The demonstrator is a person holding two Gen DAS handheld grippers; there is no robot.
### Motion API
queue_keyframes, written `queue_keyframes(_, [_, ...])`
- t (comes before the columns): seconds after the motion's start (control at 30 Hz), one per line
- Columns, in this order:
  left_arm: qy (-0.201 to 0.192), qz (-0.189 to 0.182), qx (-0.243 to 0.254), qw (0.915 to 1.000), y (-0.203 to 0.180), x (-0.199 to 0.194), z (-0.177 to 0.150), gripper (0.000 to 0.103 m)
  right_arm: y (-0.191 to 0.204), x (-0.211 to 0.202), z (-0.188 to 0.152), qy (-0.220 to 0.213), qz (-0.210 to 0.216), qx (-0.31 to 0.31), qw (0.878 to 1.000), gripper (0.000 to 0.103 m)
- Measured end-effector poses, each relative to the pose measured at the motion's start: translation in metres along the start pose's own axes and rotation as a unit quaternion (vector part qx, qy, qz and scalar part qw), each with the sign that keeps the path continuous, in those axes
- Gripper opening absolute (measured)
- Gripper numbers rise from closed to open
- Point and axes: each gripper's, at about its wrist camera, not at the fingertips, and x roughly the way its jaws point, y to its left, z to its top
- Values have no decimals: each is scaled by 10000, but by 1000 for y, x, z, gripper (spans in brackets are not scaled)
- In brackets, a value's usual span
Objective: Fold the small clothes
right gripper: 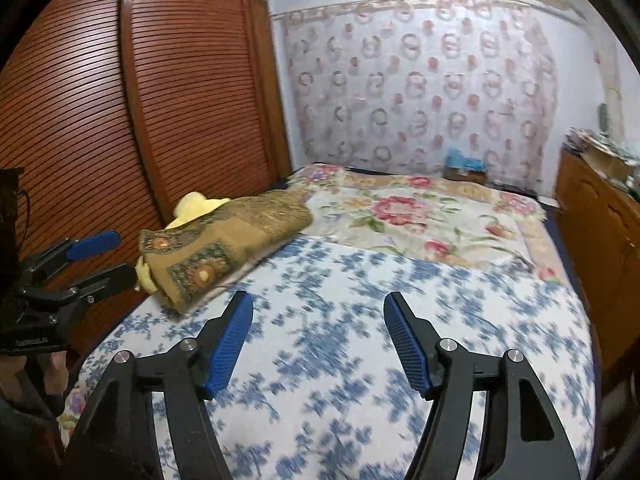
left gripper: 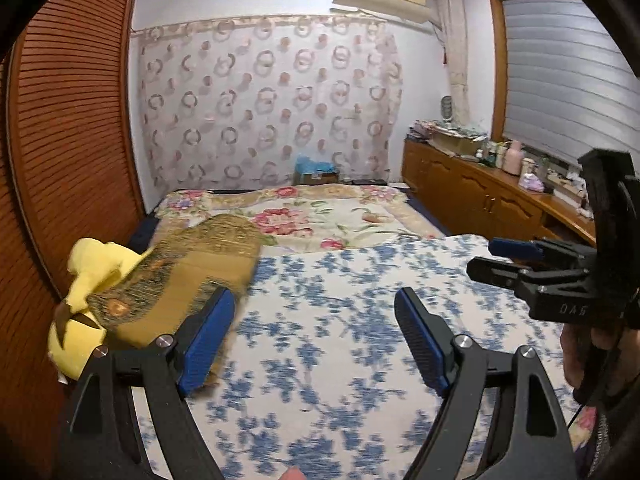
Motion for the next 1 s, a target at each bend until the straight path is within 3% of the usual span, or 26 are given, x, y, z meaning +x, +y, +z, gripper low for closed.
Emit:
queue_keyframes(0.33, [-194, -30, 227, 9995, -41, -21, 8, 83, 9, -76, -23, -565, -502, 498, 9959, 70])
queue_keyframes(0.6, [-315, 174, 143, 9992, -49, -35, 15, 83, 24, -123, -35, -920, -804, 462, 9914, 70])
queue_keyframes(1.0, [-296, 298, 40, 9991, -46, -40, 15, 83, 32, -130, -49, -1005, -979, 479, 9889, 70])
